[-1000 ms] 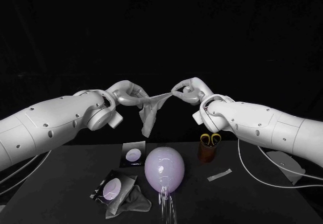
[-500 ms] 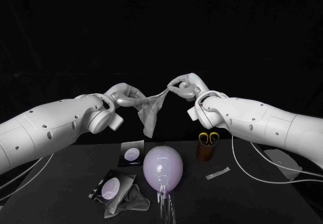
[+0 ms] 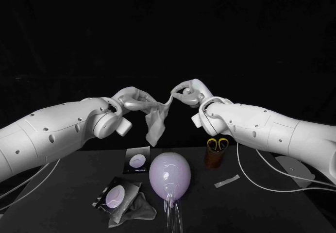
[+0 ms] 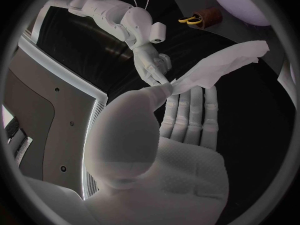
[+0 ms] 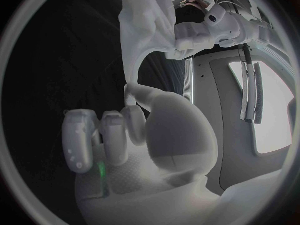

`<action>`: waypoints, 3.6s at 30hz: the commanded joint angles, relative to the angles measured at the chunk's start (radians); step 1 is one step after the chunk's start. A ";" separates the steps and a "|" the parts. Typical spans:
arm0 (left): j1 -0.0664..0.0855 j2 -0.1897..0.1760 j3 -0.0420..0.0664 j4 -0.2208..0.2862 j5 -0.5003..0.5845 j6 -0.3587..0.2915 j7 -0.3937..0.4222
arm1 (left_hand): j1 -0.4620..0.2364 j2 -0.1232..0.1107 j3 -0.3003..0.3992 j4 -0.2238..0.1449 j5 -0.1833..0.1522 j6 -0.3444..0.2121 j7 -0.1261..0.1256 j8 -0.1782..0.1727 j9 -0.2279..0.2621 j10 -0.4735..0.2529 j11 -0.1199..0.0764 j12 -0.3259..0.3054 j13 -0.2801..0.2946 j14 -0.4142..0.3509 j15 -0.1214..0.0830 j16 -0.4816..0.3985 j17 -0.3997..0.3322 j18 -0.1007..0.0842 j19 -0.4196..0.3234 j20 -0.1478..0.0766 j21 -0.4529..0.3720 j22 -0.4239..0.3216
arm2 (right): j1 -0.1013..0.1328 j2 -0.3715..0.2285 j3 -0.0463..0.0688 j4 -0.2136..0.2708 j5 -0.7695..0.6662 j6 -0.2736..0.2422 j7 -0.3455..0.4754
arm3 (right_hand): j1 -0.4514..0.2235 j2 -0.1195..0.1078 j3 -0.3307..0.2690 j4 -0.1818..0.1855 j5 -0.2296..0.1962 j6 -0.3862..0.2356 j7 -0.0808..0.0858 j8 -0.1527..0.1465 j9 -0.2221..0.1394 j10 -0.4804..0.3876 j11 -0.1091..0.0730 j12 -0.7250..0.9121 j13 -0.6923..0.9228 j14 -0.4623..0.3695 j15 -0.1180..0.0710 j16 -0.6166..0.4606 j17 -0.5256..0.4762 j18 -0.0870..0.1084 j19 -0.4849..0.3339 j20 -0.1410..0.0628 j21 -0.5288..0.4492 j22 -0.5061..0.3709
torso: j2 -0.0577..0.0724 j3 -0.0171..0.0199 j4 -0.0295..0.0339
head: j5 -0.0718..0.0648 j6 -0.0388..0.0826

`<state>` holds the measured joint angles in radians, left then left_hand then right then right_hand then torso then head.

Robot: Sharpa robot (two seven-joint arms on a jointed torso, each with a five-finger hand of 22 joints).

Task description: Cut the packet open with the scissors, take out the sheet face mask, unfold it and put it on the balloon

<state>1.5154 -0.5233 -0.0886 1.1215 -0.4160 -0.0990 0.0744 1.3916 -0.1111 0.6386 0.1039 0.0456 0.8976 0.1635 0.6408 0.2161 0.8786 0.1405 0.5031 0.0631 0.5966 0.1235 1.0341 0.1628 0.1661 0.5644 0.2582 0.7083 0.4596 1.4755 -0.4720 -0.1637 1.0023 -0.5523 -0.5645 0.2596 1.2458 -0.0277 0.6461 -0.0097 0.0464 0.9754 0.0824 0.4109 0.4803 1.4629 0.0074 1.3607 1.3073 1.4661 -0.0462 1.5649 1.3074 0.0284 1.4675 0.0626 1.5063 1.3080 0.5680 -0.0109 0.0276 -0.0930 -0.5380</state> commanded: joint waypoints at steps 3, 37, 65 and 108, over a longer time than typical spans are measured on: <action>0.000 -0.001 0.000 -0.002 0.135 0.040 0.055 | 0.007 -0.005 0.030 -0.004 0.002 -0.005 0.041 -0.001 0.025 -0.123 0.057 -0.123 0.020 -0.239 0.077 -0.194 -0.076 -0.079 -0.166 0.032 -0.207 -0.114 | 0.000 0.003 0.001 -0.004 -0.010 0.018 0.005 | 0.001 0.009 0.004 0.000 0.002 0.004 0.000 0.026 0.117 0.008 0.000 -0.006 0.154 0.105 -0.007 0.006 0.263 -0.011 0.063 -0.006 -0.002 0.240 | 0.000 0.0014 0.0003 | -0.002 0.004; -0.019 0.008 -0.003 -0.023 0.531 0.337 0.103 | -0.064 0.130 0.215 0.062 0.002 -0.441 0.128 0.416 0.262 -0.146 0.110 -0.428 0.002 0.138 0.085 -0.748 -0.090 0.005 0.257 0.031 -0.517 -0.395 | -0.004 0.048 0.001 -0.093 -0.006 0.048 -0.028 | 0.000 0.010 0.006 0.000 0.002 0.001 0.001 0.027 0.118 0.007 0.001 -0.008 0.153 0.104 -0.006 0.003 0.261 -0.010 0.059 -0.005 -0.008 0.238 | 0.001 0.0016 0.0003 | -0.009 0.004; -0.039 0.005 -0.003 -0.017 0.614 0.343 0.078 | -0.086 0.131 0.252 0.086 0.002 -0.489 0.127 0.478 0.267 -0.111 0.104 -0.404 0.003 0.185 0.075 -0.766 -0.083 0.013 0.302 0.029 -0.533 -0.394 | -0.010 0.029 -0.007 -0.117 0.050 0.253 -0.135 | -0.087 -0.087 -0.285 0.246 0.006 -0.198 0.112 -0.192 0.020 -0.471 0.112 -0.975 -0.587 -0.359 0.096 -0.778 -0.391 0.154 -0.427 0.091 -0.986 -0.224 | 0.000 0.0019 -0.0003 | -0.007 0.002; -0.067 -0.025 -0.004 0.003 0.548 0.333 0.067 | -0.082 0.124 0.252 0.079 0.002 -0.494 0.128 0.483 0.265 -0.107 0.104 -0.404 0.003 0.186 0.076 -0.773 -0.084 0.012 0.299 0.029 -0.540 -0.395 | -0.034 -0.257 -0.007 0.487 -0.188 -0.127 -0.078 | 0.003 -0.122 -0.276 0.139 0.010 0.017 0.035 -0.154 -0.025 -0.075 0.031 -0.113 -0.006 0.093 0.020 -0.017 0.234 0.000 0.042 0.019 -0.055 0.225 | 0.001 0.0013 0.0010 | 0.001 -0.003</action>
<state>1.4477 -0.5489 -0.0936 1.1210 0.1411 0.2246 0.1352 1.3010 0.0086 0.8886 0.1861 0.0455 0.4064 0.1555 1.0962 0.3324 0.7652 0.2467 0.0959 0.0664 0.7739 0.1985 0.2658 0.0786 0.1607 0.8597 0.2876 0.1725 0.0658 1.4423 -0.7328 -0.1712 1.4894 -0.6898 -0.6564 0.2056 1.2542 -0.1490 0.3766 0.1298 0.0601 0.9918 0.1127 0.2551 0.4566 1.3831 0.0378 1.2448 1.3012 1.4670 -0.0248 1.5465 1.3078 0.0374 1.4609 0.0774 1.4501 1.3073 0.5687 -0.0102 0.0291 -0.0924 -0.5402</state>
